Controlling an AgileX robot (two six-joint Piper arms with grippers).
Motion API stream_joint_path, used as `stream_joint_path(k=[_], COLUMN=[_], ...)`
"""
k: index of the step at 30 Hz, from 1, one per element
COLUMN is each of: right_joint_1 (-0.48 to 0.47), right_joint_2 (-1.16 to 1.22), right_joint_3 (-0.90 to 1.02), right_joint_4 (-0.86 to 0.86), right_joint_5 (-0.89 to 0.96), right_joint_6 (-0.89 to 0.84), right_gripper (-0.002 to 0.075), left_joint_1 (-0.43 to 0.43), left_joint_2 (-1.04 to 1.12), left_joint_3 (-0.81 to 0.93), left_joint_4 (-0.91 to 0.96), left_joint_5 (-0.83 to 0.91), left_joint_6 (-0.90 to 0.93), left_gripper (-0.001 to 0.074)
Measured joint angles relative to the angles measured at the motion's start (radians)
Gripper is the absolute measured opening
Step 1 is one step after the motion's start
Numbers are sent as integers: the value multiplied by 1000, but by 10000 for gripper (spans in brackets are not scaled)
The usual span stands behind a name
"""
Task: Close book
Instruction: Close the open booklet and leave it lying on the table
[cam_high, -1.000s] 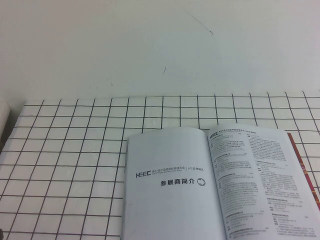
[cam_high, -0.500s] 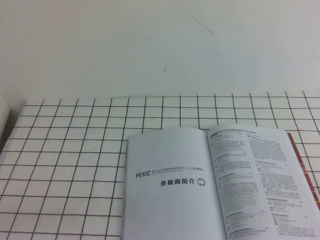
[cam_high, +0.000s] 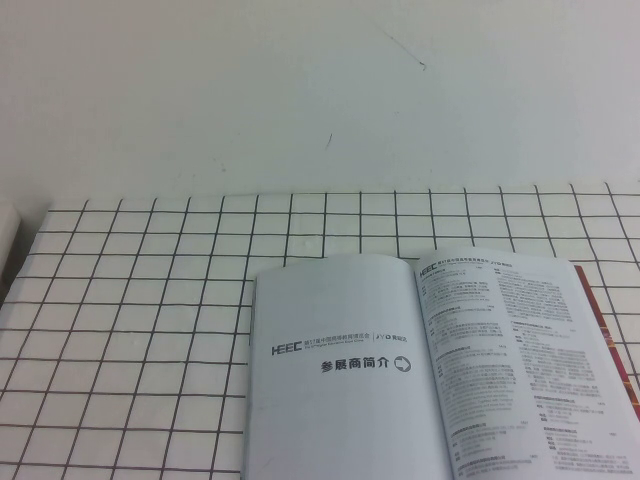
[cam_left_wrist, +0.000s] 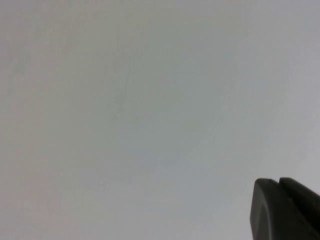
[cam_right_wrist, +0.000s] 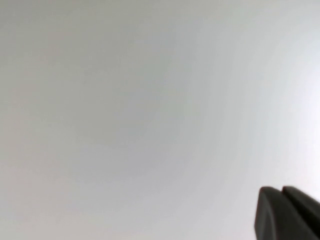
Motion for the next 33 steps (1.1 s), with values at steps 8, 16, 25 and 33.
stream_joint_path(k=[8,16,25,33], right_joint_1=[0,0,0,0], right_joint_2=[0,123,480,771], right_joint_3=[-211,-636,-912,-921], right_joint_4=[245,197,117,103], right_joint_5=[29,461,983,1323], right_joint_6=[18,59,57,-37], right_gripper=[-3,-3,-3,-3], left_joint_1=[0,0,0,0], left_joint_2=[0,99,345,570], left_joint_3=[-238,-659,-877,-867], left_joint_4=[172,514,569,461], left_joint_5=[-21,153,732,1278], left_joint_6=[-89,-102,-200,-235], left_gripper=[-4,-4,-4,-4])
